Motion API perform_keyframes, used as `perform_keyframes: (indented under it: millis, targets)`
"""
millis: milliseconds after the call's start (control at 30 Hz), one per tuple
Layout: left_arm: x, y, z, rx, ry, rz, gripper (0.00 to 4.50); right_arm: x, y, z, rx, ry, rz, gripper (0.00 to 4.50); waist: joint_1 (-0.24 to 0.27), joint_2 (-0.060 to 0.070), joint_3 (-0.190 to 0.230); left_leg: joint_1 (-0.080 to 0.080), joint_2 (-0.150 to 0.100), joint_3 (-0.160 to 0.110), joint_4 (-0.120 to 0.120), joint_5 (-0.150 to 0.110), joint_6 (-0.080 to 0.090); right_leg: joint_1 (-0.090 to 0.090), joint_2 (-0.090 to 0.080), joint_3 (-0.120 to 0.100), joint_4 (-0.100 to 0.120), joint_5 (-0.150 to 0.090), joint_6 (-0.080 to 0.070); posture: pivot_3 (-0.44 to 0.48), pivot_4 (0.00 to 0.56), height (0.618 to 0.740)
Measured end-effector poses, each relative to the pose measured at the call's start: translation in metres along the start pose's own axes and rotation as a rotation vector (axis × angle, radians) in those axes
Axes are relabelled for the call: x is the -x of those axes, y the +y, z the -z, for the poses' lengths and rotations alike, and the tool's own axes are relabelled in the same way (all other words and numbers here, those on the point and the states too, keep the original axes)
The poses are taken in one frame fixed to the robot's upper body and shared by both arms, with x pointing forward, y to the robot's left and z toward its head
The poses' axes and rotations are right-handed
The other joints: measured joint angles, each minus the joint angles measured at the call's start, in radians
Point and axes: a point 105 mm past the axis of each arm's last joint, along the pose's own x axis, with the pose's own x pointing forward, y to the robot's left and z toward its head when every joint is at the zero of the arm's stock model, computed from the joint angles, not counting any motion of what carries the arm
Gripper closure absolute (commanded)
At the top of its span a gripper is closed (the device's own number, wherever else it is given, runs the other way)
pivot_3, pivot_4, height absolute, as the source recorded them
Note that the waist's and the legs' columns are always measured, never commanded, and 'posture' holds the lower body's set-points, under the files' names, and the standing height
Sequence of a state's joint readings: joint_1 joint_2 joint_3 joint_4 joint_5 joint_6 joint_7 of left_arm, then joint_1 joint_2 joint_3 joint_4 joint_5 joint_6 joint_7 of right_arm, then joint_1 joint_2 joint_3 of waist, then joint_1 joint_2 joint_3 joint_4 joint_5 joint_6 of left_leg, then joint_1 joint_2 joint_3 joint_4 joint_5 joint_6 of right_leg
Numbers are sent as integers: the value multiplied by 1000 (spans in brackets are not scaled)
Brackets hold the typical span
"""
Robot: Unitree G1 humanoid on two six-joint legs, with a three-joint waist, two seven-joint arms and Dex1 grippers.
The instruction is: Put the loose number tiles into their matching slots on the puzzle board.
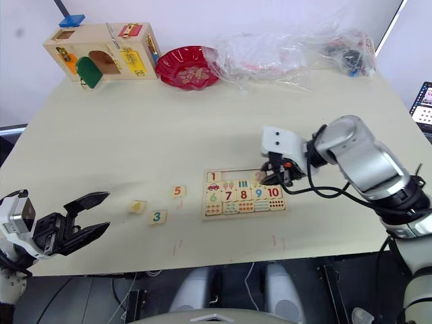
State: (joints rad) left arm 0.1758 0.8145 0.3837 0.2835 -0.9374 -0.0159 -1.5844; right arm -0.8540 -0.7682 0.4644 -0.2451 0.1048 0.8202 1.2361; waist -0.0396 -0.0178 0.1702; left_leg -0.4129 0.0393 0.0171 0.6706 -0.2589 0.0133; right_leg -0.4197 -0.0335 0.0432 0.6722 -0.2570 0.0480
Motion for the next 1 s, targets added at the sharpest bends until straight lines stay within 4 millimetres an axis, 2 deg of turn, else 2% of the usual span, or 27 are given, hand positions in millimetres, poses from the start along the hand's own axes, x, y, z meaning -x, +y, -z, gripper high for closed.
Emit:
perform_keyframes:
  millis: [67,267,400,633,867,1000]
  targets:
    - [2,-1,2,8,4,-5,0,-7,-5,0,-4,12,11,3635,1,0,0,-1,0,0,0,0,0,-1,0,0,0,0,0,0,150,740]
    - [2,-4,2,-2,7,-2,0,-17,-13,-40,25,25,-12,3635,-2,0,0,-1,0,-1,1,0,0,-3,0,0,4,0,-1,0,150,740]
    - [1,-4,1,-7,4,3,0,-29,-10,-49,-23,76,-79,3635,-1,0,0,-1,0,-1,1,0,0,-3,0,0,4,0,-1,0,150,740]
    - [0,-4,-1,-15,-2,8,0,-54,-12,-46,-68,190,-131,3635,-2,0,0,-2,0,0,1,0,0,-4,0,0,4,0,-1,0,150,740]
    - [-1,-4,-2,-21,-3,10,0,-76,-4,-54,-21,216,-173,3635,-3,0,0,-2,-1,0,1,0,0,-4,0,0,5,0,-1,0,150,740]
    - [0,-4,-2,-24,-1,9,0,-82,-8,-50,-19,232,-154,3635,-3,0,0,-2,-1,0,1,0,0,-5,0,0,5,0,-1,0,150,740]
